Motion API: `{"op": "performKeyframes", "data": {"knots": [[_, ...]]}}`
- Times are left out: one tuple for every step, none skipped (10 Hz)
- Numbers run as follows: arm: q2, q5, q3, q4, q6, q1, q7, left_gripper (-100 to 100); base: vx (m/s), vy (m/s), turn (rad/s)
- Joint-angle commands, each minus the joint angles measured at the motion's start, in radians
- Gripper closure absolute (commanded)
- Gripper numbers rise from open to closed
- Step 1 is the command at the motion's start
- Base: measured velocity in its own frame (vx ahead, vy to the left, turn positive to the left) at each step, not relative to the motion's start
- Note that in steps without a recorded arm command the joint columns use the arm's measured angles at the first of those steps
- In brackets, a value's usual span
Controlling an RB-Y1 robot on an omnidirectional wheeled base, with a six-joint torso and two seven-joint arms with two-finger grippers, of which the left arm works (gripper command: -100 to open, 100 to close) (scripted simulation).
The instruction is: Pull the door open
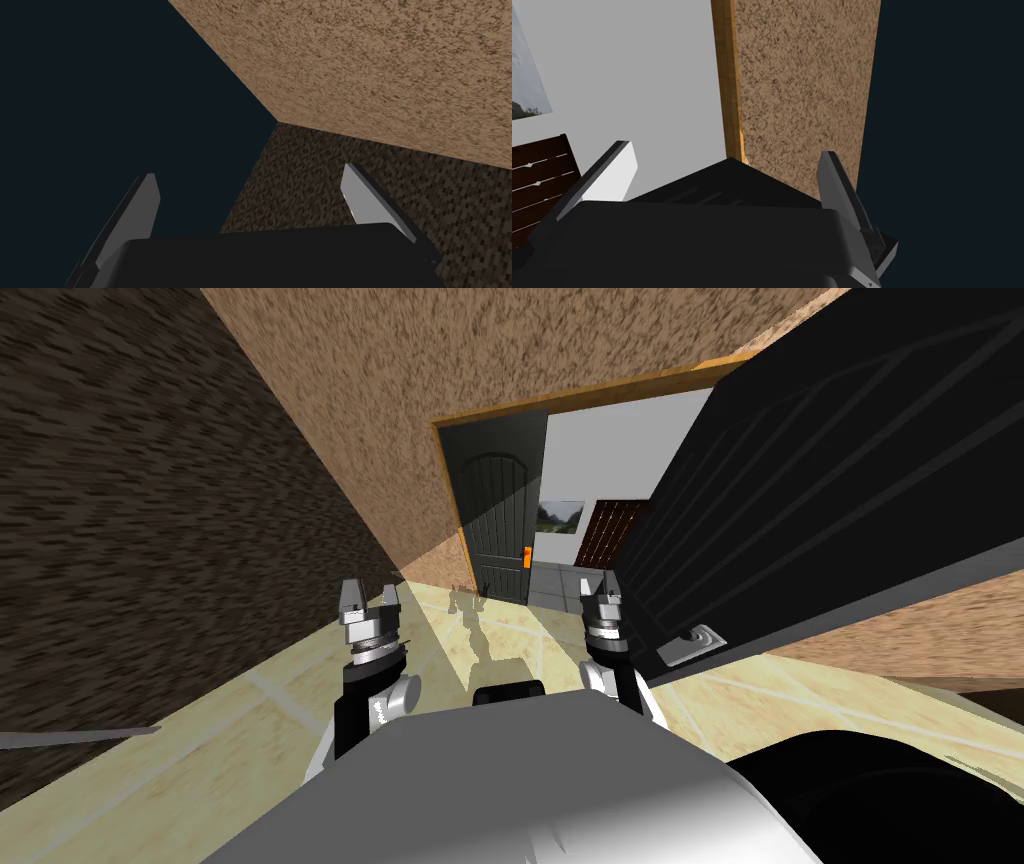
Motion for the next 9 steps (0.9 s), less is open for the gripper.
{"op": "performKeyframes", "data": {"knots": [[0.007, 0.004, -0.003, 0.028, 0.006, -0.015, 0.004, -100, -0.041, 0.056, -0.092], [0.009, 0.005, -0.004, 0.037, 0.009, -0.020, 0.006, -100, 0.115, -0.045, -0.037], [0.014, 0.008, -0.007, 0.057, 0.013, -0.030, 0.009, -100, 0.136, -0.085, -0.036], [0.020, 0.011, -0.010, 0.084, 0.019, -0.044, 0.013, -100, 0.148, -0.101, -0.075], [0.023, 0.013, -0.012, 0.098, 0.023, -0.052, 0.015, -100, 0.133, -0.059, -0.055], [0.026, 0.015, -0.013, 0.112, 0.026, -0.059, 0.018, -100, 0.092, -0.044, -0.040], [0.029, 0.017, -0.015, 0.128, 0.030, -0.068, 0.020, -100, 0.082, -0.051, -0.052], [0.032, 0.020, -0.017, 0.146, 0.034, -0.077, 0.023, -100, 0.080, -0.038, -0.054], [0.035, 0.022, -0.019, 0.163, 0.038, -0.087, 0.026, -100, 0.074, -0.036, -0.048]]}}
